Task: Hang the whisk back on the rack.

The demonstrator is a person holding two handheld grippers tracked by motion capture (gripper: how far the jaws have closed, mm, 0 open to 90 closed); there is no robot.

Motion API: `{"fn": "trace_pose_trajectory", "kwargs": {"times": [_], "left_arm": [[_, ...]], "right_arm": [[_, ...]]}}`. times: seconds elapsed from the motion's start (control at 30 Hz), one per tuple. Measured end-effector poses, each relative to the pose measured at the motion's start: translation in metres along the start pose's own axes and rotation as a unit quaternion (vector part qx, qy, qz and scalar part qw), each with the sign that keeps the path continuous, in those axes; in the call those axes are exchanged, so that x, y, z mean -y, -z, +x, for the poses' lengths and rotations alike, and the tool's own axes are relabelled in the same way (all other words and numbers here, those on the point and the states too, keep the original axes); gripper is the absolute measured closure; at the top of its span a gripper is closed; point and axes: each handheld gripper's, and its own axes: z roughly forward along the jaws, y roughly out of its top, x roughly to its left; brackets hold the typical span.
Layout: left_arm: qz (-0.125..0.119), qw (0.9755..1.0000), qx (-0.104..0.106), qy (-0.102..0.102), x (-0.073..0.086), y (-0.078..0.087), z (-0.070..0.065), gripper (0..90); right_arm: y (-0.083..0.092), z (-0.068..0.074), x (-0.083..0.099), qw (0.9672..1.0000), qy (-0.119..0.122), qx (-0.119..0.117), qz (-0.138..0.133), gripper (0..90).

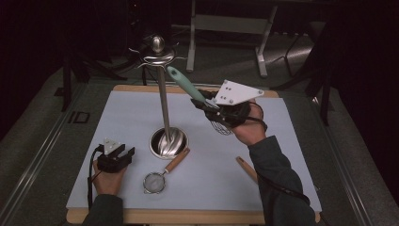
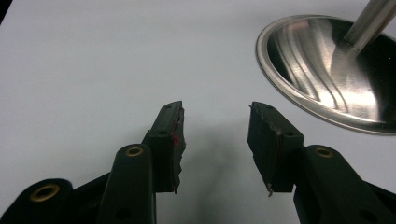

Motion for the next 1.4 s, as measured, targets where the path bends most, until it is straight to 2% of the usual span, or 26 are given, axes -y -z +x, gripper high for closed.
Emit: {"fn": "trace_pose_trajectory", "kwargs": {"times": [0.23, 0.77, 1.0, 1.17, 1.4], "left_arm": [[0.0, 1.0, 0.0, 0.0, 0.0, 0.0, 0.0, 55.8], [-0.001, 1.0, 0.001, 0.002, 0.0, 0.0, 0.0, 55.7], [-0.002, 1.0, 0.001, 0.002, 0.0, 0.0, 0.0, 55.7], [-0.001, 1.0, 0.001, 0.002, 0.0, 0.0, 0.0, 55.7], [-0.001, 1.0, 0.001, 0.002, 0.0, 0.0, 0.0, 55.7]], "right_arm": [[-0.003, 0.006, -0.003, 0.9999, 0.007, -0.009, -0.003, 69.1], [-0.023, 0.005, -0.003, 0.9999, -0.007, 0.005, 0.014, 69.0], [-0.034, 0.006, -0.003, 0.9995, -0.008, 0.018, 0.026, 68.9], [-0.041, 0.007, -0.004, 0.9992, -0.007, 0.013, 0.038, 68.6], [-0.05, 0.006, -0.003, 0.9983, -0.025, 0.018, 0.049, 65.3]]}}
